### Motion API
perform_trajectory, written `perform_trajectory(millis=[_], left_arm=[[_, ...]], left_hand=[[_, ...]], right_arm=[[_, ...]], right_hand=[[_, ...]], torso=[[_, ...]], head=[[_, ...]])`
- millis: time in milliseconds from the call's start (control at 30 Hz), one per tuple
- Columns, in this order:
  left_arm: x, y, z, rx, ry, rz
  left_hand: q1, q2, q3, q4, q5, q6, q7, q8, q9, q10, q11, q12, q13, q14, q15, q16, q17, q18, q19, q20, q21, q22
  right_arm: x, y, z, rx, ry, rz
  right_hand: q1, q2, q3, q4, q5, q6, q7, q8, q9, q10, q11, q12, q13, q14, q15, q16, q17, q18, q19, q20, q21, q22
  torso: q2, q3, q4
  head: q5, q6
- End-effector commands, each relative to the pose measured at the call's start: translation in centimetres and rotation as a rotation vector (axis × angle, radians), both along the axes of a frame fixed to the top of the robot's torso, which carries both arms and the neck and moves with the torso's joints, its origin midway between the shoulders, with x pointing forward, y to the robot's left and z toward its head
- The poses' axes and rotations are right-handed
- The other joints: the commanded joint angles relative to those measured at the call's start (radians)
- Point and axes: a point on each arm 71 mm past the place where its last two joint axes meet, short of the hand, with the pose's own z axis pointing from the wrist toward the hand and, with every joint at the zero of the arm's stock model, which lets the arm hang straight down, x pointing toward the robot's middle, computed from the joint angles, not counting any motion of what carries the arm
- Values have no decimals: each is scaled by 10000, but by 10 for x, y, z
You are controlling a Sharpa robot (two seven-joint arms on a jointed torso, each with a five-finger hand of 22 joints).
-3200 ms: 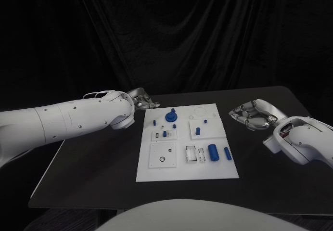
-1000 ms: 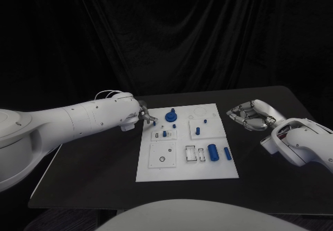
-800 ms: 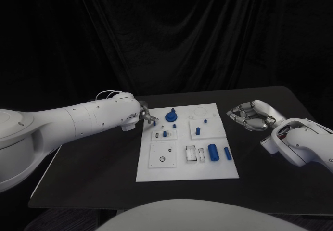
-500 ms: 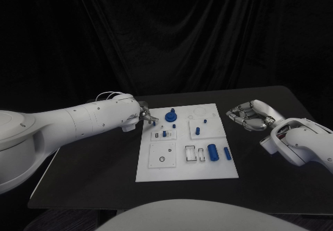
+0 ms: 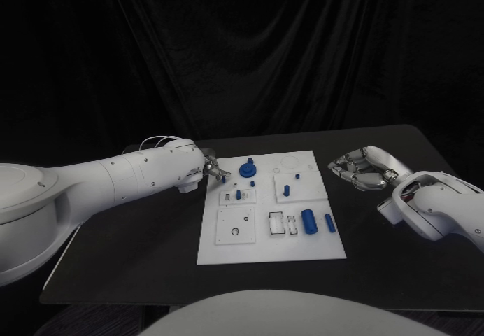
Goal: Assemble the parts on the task board
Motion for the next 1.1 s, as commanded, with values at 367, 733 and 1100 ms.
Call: perform_trajectory(millis=[367,733,1100], left_arm=[[1,-4,-6,-111,-76,-44],[1,-5,-8,-230,-177,-131],[1,-7,-7,-404,-303,-299]], left_hand=[[121,22,91,-8,59,-68,-2,-65,-34,1043,48,27,2624,1059,83,65,2633,85,-65,29,-61,1911],[289,36,403,-2,772,25,-9,-252,-190,1043,50,27,2624,1059,94,65,2633,95,-98,53,-108,1902],[668,-97,1209,-58,1630,134,-70,-384,-260,1043,-4,27,2624,1059,53,65,2633,95,-106,18,-117,1906]], right_arm=[[-1,0,-3,-104,350,-38],[-1,0,-4,-136,442,-61],[-1,-1,-5,-188,580,-74]], right_hand=[[144,5,65,-83,65,15,18,60,12,14,-3,-11,9,-6,-37,53,12,63,-32,34,-62,895],[196,26,112,-140,100,22,19,67,17,6,-5,-16,0,-5,-39,55,10,68,-38,30,-91,890],[275,68,190,-226,127,23,21,75,23,-11,-4,-27,-19,-11,-42,51,-1,71,-39,26,-113,887]], torso=[[6,0,9],[16,-1,-2],[0,0,6]], head=[[-34,-2],[-41,-2],[-44,-2]])
